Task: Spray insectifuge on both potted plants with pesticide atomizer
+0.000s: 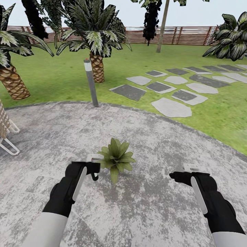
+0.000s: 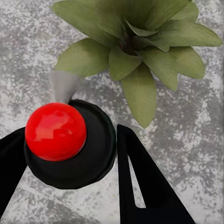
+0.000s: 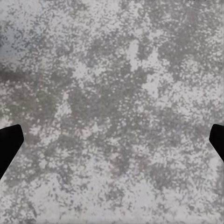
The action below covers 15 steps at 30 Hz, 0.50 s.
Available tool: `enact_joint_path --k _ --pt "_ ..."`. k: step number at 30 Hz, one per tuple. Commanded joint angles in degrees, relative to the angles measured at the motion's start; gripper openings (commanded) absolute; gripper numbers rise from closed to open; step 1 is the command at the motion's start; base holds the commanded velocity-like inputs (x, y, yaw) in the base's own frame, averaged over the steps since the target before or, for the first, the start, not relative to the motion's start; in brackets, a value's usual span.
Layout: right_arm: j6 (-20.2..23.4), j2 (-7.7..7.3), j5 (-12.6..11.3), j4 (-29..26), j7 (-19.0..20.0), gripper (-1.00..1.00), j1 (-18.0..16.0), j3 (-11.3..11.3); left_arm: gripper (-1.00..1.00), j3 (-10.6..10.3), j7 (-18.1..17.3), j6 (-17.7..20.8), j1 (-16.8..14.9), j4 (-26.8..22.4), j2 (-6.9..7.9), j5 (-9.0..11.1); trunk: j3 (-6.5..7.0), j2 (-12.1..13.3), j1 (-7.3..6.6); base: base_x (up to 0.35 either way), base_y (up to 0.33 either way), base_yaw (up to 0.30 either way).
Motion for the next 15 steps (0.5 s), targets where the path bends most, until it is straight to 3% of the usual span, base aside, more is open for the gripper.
enact_joint_path --k 1,6,9,10,12,13,15 --pt "0.28 -0.05 -0.27 -0.06 0.02 1.00 -0.03 -0.08 -1.00 -0.03 -0.08 0.44 -0.06 -0.31 0.12 0.10 -0.04 -0.02 -0.01 0.000 0.000 0.000" --pt "0.41 -0.25 -0.27 -0.11 0.02 1.00 -0.03 -0.29 -1.00 -0.44 -0.26 0.83 -0.57 -0.68 0.31 -0.07 0.02 -0.02 -0.01 0.000 0.000 0.000" --pt "0.44 -0.34 -0.24 -0.16 0.02 1.00 -0.03 -0.33 -1.00 -0.63 -0.30 0.91 -2.76 -0.60 0.98 -0.08 0.04 -0.02 -0.01 0.000 0.000 0.000" --pt "0.44 -0.37 -0.25 -0.98 0.02 1.00 -0.03 -0.30 -1.00 -1.48 -0.44 0.93 -4.52 -0.45 3.64 -0.07 0.04 -0.02 -0.01 0.000 0.000 0.000" --pt "0.45 -0.34 -0.23 -2.80 0.02 1.00 -0.03 -0.23 -1.00 -2.97 -1.59 0.95 -5.24 -0.47 4.47 -0.07 0.04 -0.02 -0.01 0.000 0.000 0.000" --pt "0.45 -0.34 -0.23 -3.71 -0.01 1.00 -0.03 -0.20 -1.00 -3.85 -2.98 0.96 -5.86 -0.45 4.74 -0.07 0.04 -0.02 -0.01 0.000 0.000 0.000" --pt "0.44 -0.40 -0.02 -5.28 -0.09 1.00 -0.03 -0.09 -1.00 -5.88 -11.74 0.97 -8.39 -0.39 6.87 -0.21 0.04 -0.02 -0.01 0.000 0.000 0.000"
